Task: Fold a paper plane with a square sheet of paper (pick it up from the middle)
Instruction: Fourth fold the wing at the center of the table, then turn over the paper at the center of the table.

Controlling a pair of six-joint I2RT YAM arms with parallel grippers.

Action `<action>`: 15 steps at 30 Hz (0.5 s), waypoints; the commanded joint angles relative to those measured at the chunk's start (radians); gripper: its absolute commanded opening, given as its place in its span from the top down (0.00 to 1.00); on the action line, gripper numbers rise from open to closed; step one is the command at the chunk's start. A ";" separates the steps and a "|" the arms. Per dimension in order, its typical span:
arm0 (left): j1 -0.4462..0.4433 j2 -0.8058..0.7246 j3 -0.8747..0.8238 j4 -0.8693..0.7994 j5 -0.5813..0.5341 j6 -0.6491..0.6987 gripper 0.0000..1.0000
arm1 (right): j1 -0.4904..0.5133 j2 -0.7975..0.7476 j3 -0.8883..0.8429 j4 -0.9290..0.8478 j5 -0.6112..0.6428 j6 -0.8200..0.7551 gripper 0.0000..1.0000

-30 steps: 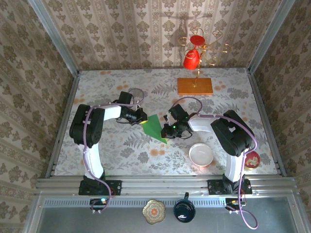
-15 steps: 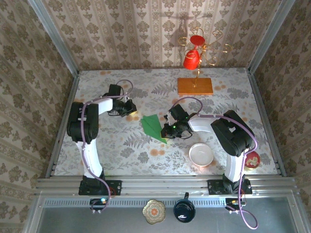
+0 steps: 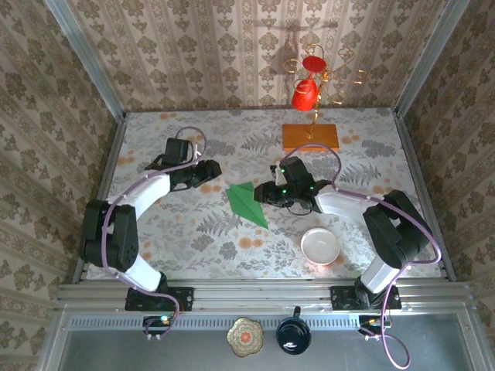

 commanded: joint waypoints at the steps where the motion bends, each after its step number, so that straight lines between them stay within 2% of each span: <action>1: -0.005 -0.040 -0.084 0.043 0.024 -0.068 0.39 | -0.018 0.027 -0.017 0.023 0.043 -0.012 0.55; 6: -0.017 -0.051 -0.181 0.160 0.084 -0.119 0.17 | -0.023 0.102 0.023 0.006 -0.022 -0.111 0.52; 11: -0.037 -0.034 -0.198 0.177 0.088 -0.115 0.02 | -0.026 0.164 0.070 0.004 -0.063 -0.145 0.56; 15: -0.047 -0.031 -0.203 0.203 0.098 -0.119 0.00 | -0.028 0.217 0.106 0.010 -0.097 -0.161 0.64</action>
